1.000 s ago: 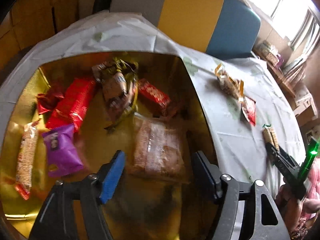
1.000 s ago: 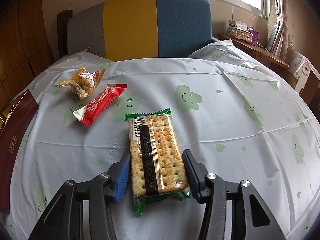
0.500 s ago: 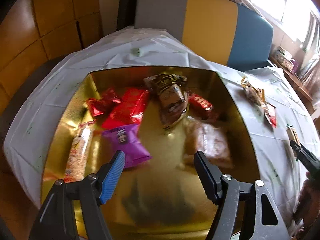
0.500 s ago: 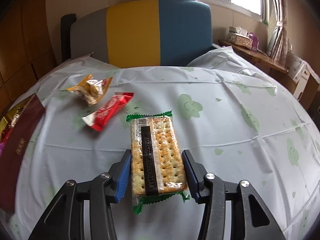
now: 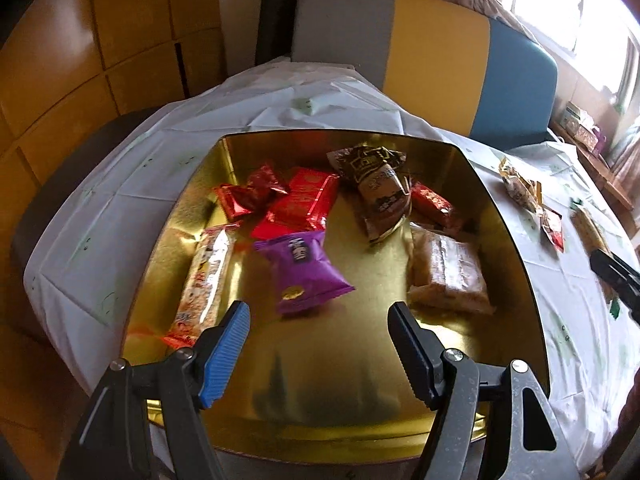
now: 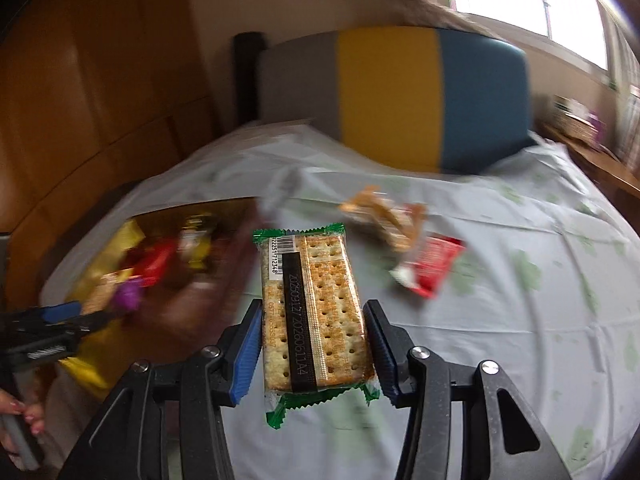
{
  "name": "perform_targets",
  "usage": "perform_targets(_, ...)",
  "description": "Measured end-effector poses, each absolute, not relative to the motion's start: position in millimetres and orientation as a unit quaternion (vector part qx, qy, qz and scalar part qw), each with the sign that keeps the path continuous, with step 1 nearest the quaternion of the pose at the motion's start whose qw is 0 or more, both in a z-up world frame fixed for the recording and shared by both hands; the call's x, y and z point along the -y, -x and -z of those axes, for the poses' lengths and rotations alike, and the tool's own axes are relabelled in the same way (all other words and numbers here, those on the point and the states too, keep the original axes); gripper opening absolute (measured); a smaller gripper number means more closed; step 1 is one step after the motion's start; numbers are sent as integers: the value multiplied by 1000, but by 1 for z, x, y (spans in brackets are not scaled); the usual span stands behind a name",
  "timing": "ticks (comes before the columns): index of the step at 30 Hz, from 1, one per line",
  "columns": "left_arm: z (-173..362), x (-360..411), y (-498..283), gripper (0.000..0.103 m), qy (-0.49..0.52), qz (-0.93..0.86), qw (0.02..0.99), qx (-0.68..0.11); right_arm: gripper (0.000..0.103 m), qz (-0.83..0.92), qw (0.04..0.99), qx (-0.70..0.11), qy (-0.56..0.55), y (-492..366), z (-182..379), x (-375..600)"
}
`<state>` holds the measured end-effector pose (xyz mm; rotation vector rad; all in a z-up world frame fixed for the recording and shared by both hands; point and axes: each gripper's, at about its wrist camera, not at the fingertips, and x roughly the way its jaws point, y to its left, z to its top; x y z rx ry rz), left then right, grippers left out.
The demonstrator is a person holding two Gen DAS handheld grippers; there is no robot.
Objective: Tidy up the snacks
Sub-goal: 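Carry the cracker pack into the gold tray and open the right gripper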
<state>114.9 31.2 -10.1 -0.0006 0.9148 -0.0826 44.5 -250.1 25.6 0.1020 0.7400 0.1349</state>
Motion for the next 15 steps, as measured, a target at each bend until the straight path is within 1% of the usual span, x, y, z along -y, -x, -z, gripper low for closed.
perform_targets(6, 12, -40, -110, 72, -6, 29, 897, -442, 50, -132, 912, -386, -43, -59, -25, 190)
perform_targets(11, 14, -47, -109, 72, -7, 17, 897, -442, 50, -166, 899, -405, -14, -71, -20, 144)
perform_targets(15, 14, -53, -108, 72, -3, 11, 897, -441, 50, -179, 891, -418, -7, -75, -16, 126)
